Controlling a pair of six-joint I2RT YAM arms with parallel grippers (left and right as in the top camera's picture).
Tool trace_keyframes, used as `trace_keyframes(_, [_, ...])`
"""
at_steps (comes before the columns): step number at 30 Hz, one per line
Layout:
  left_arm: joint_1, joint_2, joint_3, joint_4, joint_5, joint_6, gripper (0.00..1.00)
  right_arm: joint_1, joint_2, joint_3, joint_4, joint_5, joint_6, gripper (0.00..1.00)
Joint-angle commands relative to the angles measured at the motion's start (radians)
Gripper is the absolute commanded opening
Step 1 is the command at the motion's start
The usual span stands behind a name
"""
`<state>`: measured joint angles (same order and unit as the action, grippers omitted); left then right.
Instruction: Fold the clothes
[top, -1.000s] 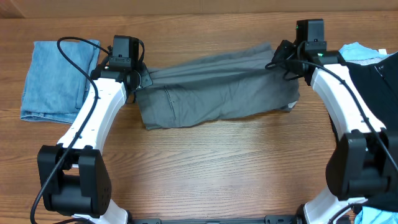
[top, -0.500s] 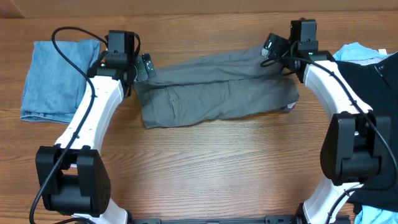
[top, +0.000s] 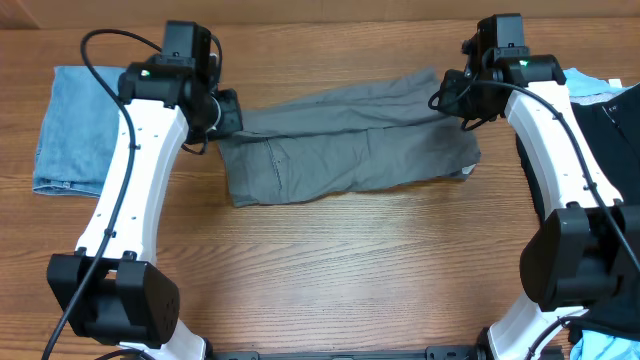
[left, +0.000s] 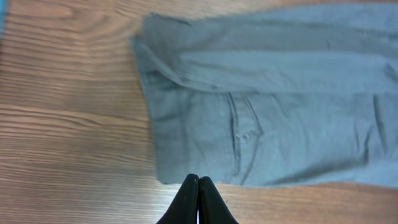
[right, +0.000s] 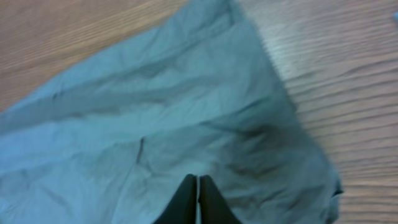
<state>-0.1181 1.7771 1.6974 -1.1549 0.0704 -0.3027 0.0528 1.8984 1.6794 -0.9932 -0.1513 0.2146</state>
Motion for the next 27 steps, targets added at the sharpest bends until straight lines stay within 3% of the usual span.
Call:
trace_keyframes(1, [-0.056,0.04,-0.047,0.011,0.046,0.005,0.04,0.003,-0.024,-0.063,0.005,-0.067,-0.011,0.04])
trace_keyframes(16, [-0.165,0.232,-0.053,0.036,-0.043,-0.02,0.04,0.003,-0.024,-0.599,0.544,-0.004,-0.054,0.04])
trace_keyframes(27, [-0.164,0.232,-0.229,0.138,-0.105,-0.091,0.04,0.006,-0.024,-0.645,0.312,-0.08,0.105,0.04])
